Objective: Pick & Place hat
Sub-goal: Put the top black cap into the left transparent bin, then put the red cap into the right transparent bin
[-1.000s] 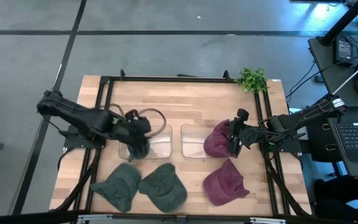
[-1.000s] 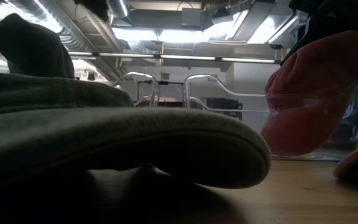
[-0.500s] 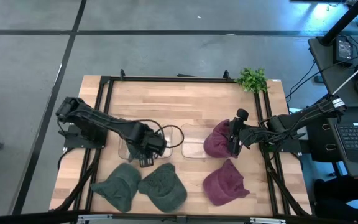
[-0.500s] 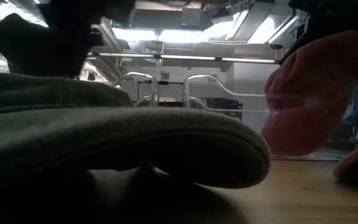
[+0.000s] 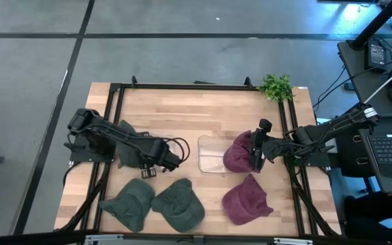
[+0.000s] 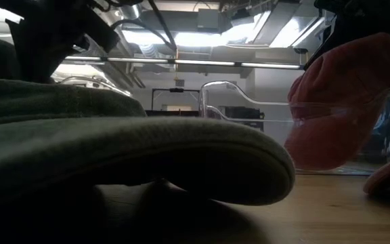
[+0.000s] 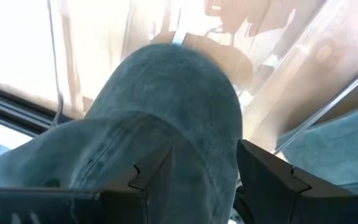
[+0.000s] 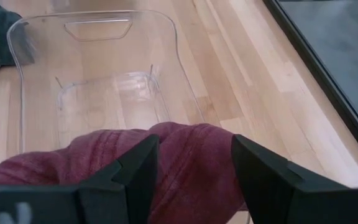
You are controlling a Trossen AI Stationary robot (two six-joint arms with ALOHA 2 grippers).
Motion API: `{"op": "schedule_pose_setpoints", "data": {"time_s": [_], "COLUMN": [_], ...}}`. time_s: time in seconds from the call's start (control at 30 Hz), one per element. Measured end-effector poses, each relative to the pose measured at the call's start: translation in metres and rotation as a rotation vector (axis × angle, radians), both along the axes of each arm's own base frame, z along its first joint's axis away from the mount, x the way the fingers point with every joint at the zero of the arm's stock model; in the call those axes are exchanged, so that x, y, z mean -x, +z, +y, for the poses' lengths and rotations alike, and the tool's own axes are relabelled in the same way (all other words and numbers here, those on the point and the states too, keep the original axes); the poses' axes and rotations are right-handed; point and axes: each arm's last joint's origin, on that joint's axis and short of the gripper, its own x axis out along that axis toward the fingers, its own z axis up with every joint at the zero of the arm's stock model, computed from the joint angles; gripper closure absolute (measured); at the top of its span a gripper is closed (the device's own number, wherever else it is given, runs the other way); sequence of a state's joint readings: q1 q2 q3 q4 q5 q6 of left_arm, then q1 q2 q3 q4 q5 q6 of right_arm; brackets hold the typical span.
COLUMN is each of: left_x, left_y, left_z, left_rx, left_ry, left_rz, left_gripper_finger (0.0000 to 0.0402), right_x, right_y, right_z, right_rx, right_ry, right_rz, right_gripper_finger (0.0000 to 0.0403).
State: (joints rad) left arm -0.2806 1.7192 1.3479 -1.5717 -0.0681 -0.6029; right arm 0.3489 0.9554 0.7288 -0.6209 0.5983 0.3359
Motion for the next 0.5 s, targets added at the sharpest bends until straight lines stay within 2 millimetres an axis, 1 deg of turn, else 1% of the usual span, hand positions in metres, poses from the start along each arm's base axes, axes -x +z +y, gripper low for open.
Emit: {"op": "schedule_pose_setpoints", "data": {"time_s": [0.13, 0.23, 0.33, 0.5], "left_x": [0.001, 0.005, 0.003, 0.002], "left_y": [0.004, 0.014, 0.03, 0.067], "left_z": [0.002, 0.006, 0.008, 0.015], "left_rx": [-0.033, -0.131, -0.204, -0.163], "left_ry": [-0.014, -0.043, -0.095, -0.204], "left_rz": [-0.029, -0.113, -0.33, -0.68], "left_gripper_finger": [0.0231, 0.0231, 0.0231, 0.0231], "right_x": [-0.001, -0.003, -0.005, -0.008], "right_y": [0.001, 0.002, 0.003, 0.007], "right_z": [0.001, 0.003, 0.006, 0.01], "right_rx": [-0.011, -0.061, -0.126, -0.143], "right_ry": [0.006, 0.05, 0.111, 0.233], "right_rz": [-0.01, -0.023, -0.035, -0.048], "right_gripper_finger": [0.0201, 0.0201, 0.0201, 0.0201]}}
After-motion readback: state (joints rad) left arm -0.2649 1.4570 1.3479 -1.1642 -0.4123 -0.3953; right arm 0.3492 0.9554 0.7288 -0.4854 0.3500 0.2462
